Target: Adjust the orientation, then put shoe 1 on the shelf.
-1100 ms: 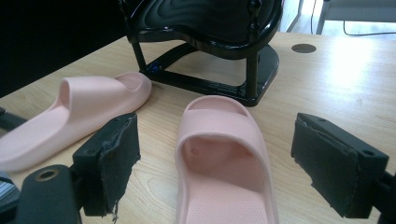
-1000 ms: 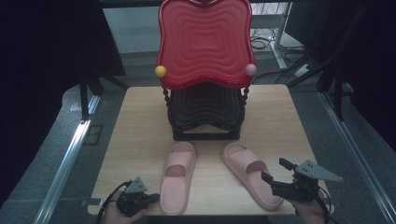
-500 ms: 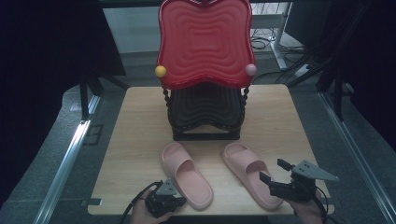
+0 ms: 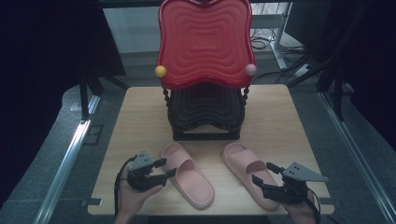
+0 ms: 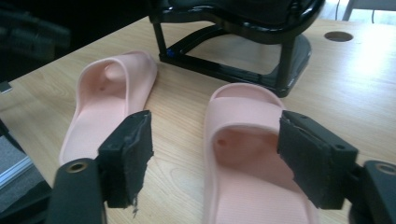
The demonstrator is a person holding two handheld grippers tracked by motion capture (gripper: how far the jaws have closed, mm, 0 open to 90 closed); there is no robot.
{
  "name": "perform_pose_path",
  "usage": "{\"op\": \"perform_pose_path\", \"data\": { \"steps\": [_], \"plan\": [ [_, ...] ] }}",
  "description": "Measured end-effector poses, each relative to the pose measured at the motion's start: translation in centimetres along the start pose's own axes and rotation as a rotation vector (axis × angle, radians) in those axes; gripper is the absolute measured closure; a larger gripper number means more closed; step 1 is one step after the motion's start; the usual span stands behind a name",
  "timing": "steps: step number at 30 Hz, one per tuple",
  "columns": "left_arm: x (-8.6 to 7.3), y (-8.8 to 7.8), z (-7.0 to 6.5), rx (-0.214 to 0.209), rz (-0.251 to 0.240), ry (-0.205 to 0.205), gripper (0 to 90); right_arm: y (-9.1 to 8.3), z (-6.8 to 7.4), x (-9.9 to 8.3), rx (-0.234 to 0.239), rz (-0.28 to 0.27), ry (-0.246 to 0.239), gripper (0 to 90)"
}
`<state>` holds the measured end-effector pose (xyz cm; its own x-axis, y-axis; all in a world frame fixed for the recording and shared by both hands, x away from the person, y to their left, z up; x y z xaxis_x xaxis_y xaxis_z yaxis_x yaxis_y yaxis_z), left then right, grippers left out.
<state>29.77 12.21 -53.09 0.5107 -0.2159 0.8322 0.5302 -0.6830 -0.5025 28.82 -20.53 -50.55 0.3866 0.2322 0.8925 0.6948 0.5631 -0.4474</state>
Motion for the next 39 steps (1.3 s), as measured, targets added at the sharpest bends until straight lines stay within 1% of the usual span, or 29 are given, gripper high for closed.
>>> {"op": "perform_pose_path", "data": {
  "steps": [3,5,6,9,13,14,15,18,21,25,28,32,35,39],
  "plan": [
    [0.5,-0.3,1.2,0.026,-0.021,-0.024,32.8,0.5,0.7,-0.1,0.001,0.012,-0.012,32.2],
    [0.6,-0.6,2.0,0.053,-0.04,-0.038,30.2,0.9,1.2,-0.1,-0.005,0.02,-0.04,35.0],
    [0.6,-0.7,2.3,0.058,-0.042,-0.044,29.7,1.1,1.6,-0.1,-0.01,0.019,-0.048,36.2],
    [0.6,-1.0,2.7,0.07,-0.053,-0.041,27.0,2.0,2.8,0.1,-0.011,0.019,-0.062,38.8],
    [0.5,-1.6,3.0,0.057,-0.075,-0.048,26.1,3.5,4.9,0.2,-0.001,0.024,-0.08,40.9],
    [0.5,-1.6,3.0,0.057,-0.075,-0.048,26.1,3.5,4.9,0.2,-0.001,0.024,-0.08,40.9],
    [0.4,-1.7,3.1,0.054,-0.077,-0.05,26.1,4.5,6.1,0.3,0.004,0.029,-0.088,43.1],
    [0.2,-1.9,3.2,0.045,-0.082,-0.059,26.0,6.0,7.4,0.4,0.021,0.043,-0.092,44.7],
    [0.0,-2.1,3.3,0.047,-0.092,-0.07,26.1,7.6,8.5,0.5,0.022,0.06,-0.11,46.9],
    [-0.3,-2.2,3.3,0.044,-0.096,-0.08,26.1,9.7,9.3,0.5,0.034,0.066,-0.079,50.3],
    [-0.4,-2.3,3.4,0.041,-0.102,-0.087,26.1,11.1,10.0,0.4,0.036,0.067,-0.074,52.3],
    [-0.5,-2.4,3.5,0.04,-0.102,-0.088,26.1,13.0,10.6,0.4,0.048,0.068,-0.049,55.4],
    [-0.6,-2.5,3.6,0.041,-0.103,-0.091,26.1,14.2,11.0,0.2,0.054,0.079,-0.042,57.5],
    [-0.7,-2.5,3.6,0.042,-0.103,-0.096,26.1,16.0,11.6,-0.3,0.074,0.099,-0.024,59.8]
  ]
}}
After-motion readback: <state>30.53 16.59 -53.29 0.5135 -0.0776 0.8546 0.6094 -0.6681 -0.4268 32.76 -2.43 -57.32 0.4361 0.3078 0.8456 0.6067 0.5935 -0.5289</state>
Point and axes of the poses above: each handheld gripper's, and its own axes: y roughly forward along the jaws, x roughly out of its top, z roughly to its left, the point moved 9 cm from there along y, roughly forward along the jaws, and after that the axes turned 4 degrees about -x, right-handed, at the moved point
